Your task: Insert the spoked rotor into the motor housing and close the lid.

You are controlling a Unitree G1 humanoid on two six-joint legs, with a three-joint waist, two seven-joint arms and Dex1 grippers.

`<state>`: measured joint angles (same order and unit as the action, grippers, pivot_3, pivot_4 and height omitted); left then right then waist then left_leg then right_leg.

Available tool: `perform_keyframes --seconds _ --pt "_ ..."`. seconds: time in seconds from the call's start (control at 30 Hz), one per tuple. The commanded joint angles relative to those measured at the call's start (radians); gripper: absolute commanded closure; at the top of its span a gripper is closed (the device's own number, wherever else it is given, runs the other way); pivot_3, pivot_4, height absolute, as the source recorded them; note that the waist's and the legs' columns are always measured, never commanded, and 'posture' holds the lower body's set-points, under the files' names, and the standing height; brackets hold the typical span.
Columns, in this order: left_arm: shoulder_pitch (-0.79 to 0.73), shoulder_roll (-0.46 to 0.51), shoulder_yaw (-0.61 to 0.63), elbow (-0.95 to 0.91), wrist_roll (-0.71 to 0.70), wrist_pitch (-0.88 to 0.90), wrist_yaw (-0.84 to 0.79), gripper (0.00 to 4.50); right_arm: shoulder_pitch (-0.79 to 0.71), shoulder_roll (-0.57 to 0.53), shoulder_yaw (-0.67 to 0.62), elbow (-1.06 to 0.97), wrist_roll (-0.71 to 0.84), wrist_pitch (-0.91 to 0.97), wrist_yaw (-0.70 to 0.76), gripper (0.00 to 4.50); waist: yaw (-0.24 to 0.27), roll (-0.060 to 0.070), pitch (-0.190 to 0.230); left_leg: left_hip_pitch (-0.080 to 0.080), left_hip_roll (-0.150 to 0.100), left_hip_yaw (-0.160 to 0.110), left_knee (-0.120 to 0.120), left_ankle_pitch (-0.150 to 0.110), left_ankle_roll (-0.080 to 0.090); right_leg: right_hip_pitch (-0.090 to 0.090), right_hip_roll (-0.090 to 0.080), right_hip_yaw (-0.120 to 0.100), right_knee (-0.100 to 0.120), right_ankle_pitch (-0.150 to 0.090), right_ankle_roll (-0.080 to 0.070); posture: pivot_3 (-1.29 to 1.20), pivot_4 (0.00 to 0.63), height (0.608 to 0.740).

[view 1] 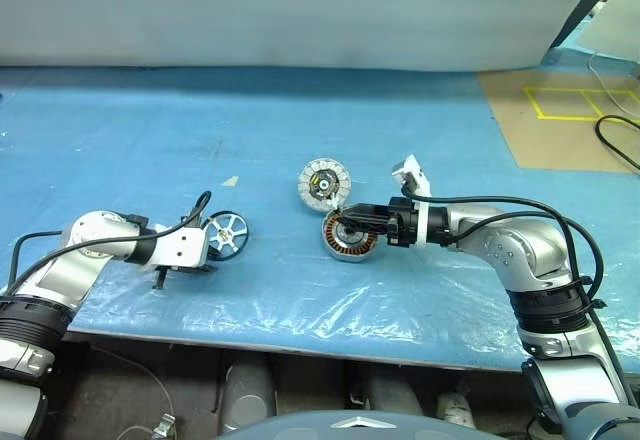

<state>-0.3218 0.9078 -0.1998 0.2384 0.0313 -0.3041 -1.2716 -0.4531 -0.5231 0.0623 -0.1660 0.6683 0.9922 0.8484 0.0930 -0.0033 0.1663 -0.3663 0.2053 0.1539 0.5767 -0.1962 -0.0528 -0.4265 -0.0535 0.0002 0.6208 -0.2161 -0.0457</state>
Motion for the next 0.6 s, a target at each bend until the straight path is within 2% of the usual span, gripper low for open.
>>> perform_keyframes --seconds 0.03,0.1,0.23,0.37,0.47,0.53,0.6 --pt "-0.014 -0.006 -0.002 0.018 0.023 -0.030 0.029 3.35 -0.004 0.001 -0.003 -0.018 0.005 -0.015 0.004 2.93 0.000 0.000 0.000 0.000 0.000 0.000 0.000 0.000 0.000 0.000 0.000 0.000 0.000 0.000 0.000 0.00 0.150 0.740" --pt "-0.026 -0.023 0.003 0.033 0.019 -0.053 0.044 3.53 -0.001 -0.001 0.003 -0.023 0.000 -0.019 0.007 2.93 0.002 0.000 0.000 0.000 0.000 0.000 0.000 0.000 0.000 0.000 0.000 0.000 0.000 0.000 0.000 0.00 0.150 0.740" --pt "-0.038 -0.030 0.001 0.058 0.035 -0.080 0.068 4.46 -0.003 0.001 0.004 -0.020 -0.003 -0.023 0.007 2.93 0.001 0.000 0.000 0.000 0.000 0.000 0.000 0.000 0.000 0.000 0.000 0.000 0.001 0.000 0.000 0.00 0.150 0.740" --pt "-0.022 -0.014 -0.006 0.049 0.019 -0.077 0.027 4.46 -0.006 0.002 0.004 -0.018 -0.005 -0.023 0.008 2.93 0.000 0.000 0.000 0.000 0.000 0.000 0.000 0.000 0.000 0.000 0.000 0.000 0.000 0.000 0.000 0.00 0.150 0.740" --pt "-0.024 -0.017 0.005 0.063 0.032 -0.109 0.057 4.46 -0.008 0.002 0.004 -0.015 -0.007 -0.024 0.009 2.93 0.000 0.000 0.000 0.000 0.000 0.000 0.000 0.000 0.000 0.000 0.000 0.000 0.000 0.000 0.000 0.00 0.150 0.740" --pt "-0.018 -0.048 0.040 0.025 -0.074 -0.055 0.034 4.46 -0.006 0.000 0.005 -0.016 -0.008 -0.025 0.011 2.93 0.000 0.000 0.000 0.000 0.000 0.000 0.000 0.000 0.000 0.000 0.000 0.000 0.000 0.000 0.000 0.00 0.150 0.740" --pt "-0.002 -0.096 0.096 -0.069 -0.255 0.079 0.018 4.46 -0.002 -0.002 0.006 -0.018 -0.010 -0.026 0.013 2.93 0.001 0.000 0.000 0.000 0.000 0.000 0.000 0.000 0.000 0.000 0.000 0.000 0.000 0.000 0.000 0.00 0.150 0.740"
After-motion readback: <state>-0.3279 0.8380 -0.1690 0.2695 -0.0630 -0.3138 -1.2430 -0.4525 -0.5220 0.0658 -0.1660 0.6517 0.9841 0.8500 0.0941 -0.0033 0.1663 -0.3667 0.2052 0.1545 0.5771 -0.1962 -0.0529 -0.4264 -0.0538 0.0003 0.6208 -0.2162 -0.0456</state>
